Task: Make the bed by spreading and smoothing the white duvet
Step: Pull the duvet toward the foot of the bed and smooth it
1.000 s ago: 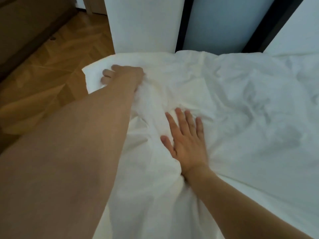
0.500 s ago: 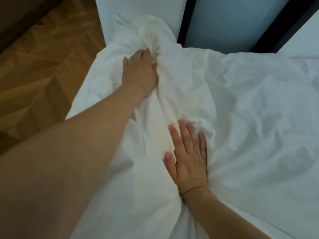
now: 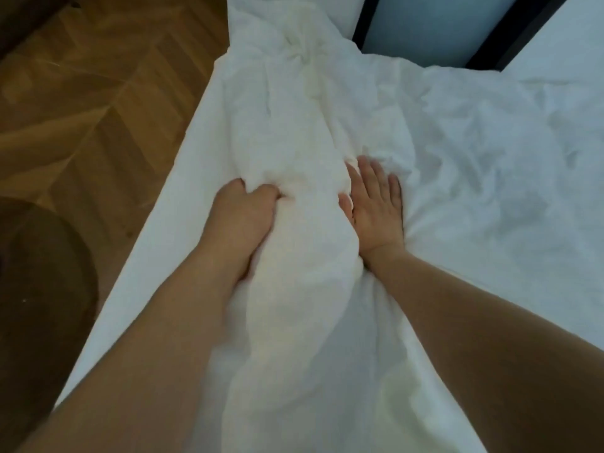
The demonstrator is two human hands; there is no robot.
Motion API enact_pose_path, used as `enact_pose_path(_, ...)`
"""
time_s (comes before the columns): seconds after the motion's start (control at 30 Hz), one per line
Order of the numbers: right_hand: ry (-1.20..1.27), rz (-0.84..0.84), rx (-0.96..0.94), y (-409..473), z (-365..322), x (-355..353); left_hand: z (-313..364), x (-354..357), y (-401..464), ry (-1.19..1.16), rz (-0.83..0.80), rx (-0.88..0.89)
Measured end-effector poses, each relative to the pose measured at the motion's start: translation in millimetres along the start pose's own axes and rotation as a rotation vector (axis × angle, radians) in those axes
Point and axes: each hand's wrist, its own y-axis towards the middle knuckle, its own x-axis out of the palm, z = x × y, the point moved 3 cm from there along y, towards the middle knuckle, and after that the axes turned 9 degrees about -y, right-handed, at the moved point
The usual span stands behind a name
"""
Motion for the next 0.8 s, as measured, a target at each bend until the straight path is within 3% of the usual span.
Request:
enact_pose_path(0.07, 0.044, -0.080, 0.027, -1, -2, -8, 10, -37, 11, 0.185, 0.225, 0.166)
enact_pose_path(0.13, 0.128, -0.214, 0.062, -2, -10, -25, 5, -75, 23, 0.560, 0.396, 0.176)
enact_pose_path(0.2, 0.140, -0.309, 0.056, -23, -24, -56, -4, -76, 16, 0.857, 0.470, 0.198)
enact_pose_path(0.27, 0.108, -0.275, 0.025, -72, -35, -79, -15, -46, -16, 0.949, 0.427, 0.361)
enact_pose_path(0.37, 0.042, -0.214, -0.021, -145, -47, -63, -60, -12, -68, 1.082, 0.208, 0.595)
enact_pose_path(0.43, 0.019, -0.203, -0.018, -150, -45, -39, -93, -16, -73, 1.119, 0.112, 0.536)
enact_pose_path(0.63, 0.009, -0.120, -0.013, -125, -44, -29, -94, -11, -39, 1.056, 0.149, 0.539)
enact_pose_path(0.8, 0.139, -0.286, -0.025, -147, -43, -52, -91, -12, -45, 1.071, 0.142, 0.452)
